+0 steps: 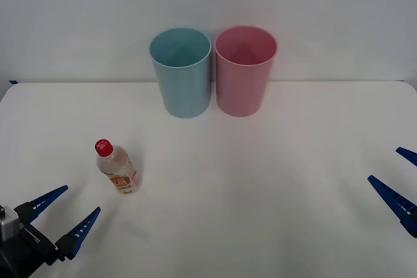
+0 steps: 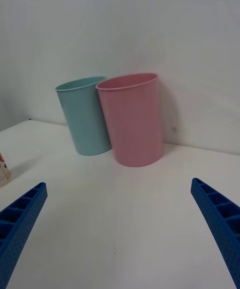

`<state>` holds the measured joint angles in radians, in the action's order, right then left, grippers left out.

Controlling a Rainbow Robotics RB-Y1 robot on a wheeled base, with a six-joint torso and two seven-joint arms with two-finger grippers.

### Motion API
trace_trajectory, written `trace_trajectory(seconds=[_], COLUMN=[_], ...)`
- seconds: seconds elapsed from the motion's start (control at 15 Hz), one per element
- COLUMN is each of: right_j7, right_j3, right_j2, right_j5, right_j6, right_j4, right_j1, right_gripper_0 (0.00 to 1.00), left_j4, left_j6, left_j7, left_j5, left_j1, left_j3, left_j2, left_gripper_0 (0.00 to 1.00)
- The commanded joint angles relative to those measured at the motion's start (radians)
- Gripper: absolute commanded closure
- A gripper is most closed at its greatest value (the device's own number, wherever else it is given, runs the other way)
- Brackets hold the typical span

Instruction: Grasp the object on the table and drop it into the matching bin: aluminum can to the light blue bin, PET bottle to the pink bin.

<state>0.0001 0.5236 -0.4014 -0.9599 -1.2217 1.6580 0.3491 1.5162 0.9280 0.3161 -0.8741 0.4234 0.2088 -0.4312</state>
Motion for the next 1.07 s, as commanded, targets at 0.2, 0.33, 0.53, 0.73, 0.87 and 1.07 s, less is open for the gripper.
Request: trace_trajectory(seconds=[0.2,0.33,0.53,0.73,0.87,1.07], right_j7=[0.000,0.000,0.000,0.000,0.000,0.000], right_j3=[0.000,0.000,0.000,0.000,0.000,0.000], right_j2=[0.000,0.000,0.000,0.000,0.000,0.000], right_j5=[0.000,0.000,0.000,0.000,0.000,0.000], right_j6=[0.000,0.000,0.000,0.000,0.000,0.000], right_j4=[0.000,0.000,0.000,0.000,0.000,0.000], right_j1=[0.000,0.000,0.000,0.000,0.000,0.000], right_gripper_0=[0.00,0.00,0.00,0.00,0.00,0.00], left_j4=[-0.051,-0.079,-0.136,-0.159,-0.159,-0.159], left_j6=[0.000,0.000,0.000,0.000,-0.009,-0.029], left_j7=[0.017,0.024,0.043,0.052,0.055,0.061], left_j5=[-0.023,-0.023,-0.023,-0.025,-0.043,-0.055], left_j1=[-0.072,-0.101,-0.156,-0.184,-0.193,-0.212], left_j3=[-0.019,-0.032,-0.048,-0.054,-0.055,-0.055], left_j2=[0.052,0.063,0.066,0.080,0.104,0.135], left_gripper_0=[0.00,0.00,0.00,0.00,0.00,0.00])
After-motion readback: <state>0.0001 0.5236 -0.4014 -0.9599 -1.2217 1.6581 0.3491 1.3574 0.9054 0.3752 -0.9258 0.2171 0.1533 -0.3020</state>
